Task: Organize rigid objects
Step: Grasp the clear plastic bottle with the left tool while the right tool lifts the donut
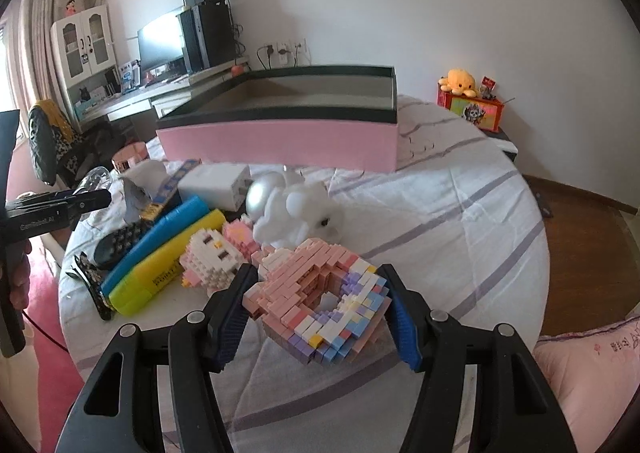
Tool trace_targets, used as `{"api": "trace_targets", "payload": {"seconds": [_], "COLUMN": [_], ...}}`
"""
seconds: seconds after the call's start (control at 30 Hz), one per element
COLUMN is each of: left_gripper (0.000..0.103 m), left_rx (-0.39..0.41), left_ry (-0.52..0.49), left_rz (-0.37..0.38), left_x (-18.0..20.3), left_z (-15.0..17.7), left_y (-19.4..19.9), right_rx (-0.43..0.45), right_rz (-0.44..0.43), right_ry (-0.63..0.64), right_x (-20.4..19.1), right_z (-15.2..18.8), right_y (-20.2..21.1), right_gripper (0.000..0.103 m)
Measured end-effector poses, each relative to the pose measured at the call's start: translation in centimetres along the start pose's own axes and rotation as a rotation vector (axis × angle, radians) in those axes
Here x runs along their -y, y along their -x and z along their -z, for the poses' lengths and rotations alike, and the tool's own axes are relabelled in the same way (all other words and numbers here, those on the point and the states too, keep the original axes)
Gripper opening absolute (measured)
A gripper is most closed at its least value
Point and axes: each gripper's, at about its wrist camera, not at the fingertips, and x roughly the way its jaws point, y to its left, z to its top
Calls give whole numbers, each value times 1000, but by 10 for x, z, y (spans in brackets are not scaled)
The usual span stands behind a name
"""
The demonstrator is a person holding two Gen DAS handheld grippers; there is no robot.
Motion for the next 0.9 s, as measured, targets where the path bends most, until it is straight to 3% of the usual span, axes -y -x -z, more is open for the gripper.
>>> {"api": "trace_targets", "payload": {"seconds": [0.1,0.4,0.5,0.63,0.73,0.9], "left_gripper": [53,48,39,39,45,77], "left_rx": [42,130,77,43,36,31], "left_ry": [-11,-141,-141,-96,-69,-39], "left_rz": [72,127,170,140,104,77], "left_x": [8,48,54,41,25,14], "left_z": [-14,-67,-75,-64,-52,-28], "left_y": [14,20,-1,-11,-7,4], "right_rx": [16,83,80,55,44,28], "right_rz": [-1,-6,-36,-63,-81,-92], "right_ry": [8,50,48,33,23,-2], "right_x": [0,0,3,5,5,10], "right_z": [-9,-59,-75,-77,-71,-64], "right_y": [2,2,-13,-27,-30,-35], "right_gripper": [63,63,63,63,63,63]}}
